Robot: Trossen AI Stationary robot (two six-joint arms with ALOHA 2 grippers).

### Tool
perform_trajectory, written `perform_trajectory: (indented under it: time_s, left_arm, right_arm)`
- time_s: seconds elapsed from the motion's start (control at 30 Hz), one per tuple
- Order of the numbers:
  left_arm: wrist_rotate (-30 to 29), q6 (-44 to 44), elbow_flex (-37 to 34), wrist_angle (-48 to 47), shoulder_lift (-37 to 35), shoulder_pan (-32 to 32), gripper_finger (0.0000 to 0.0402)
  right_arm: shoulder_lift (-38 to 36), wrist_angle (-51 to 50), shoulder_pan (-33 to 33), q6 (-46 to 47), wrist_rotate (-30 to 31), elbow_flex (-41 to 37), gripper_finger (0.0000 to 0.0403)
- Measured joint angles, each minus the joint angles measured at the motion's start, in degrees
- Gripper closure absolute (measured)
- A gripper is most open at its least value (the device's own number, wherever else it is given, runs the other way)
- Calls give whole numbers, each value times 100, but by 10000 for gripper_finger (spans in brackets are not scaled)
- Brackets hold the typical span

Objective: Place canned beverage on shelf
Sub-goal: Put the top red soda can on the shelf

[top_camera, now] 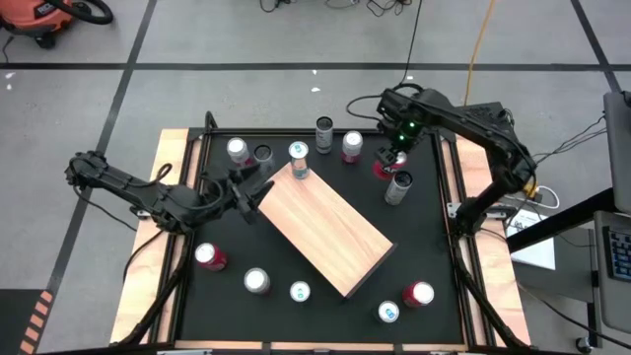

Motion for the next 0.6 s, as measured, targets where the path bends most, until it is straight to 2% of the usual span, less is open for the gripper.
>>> perform_trajectory:
  time_s: [0.13, 0.43, 0.6]
  left_arm:
    - [153, 557, 11, 311, 0, 0, 84]
    - [435, 1515, 462, 246, 305, 14, 84]
    - [713, 1646, 858, 38, 700, 164, 84]
  right_arm:
    - [-345, 29, 158, 399, -58, 0, 129]
    - [-901, 497, 566, 1414, -602, 7, 129]
    - [-1127, 700, 864, 1995, -832, 7, 129]
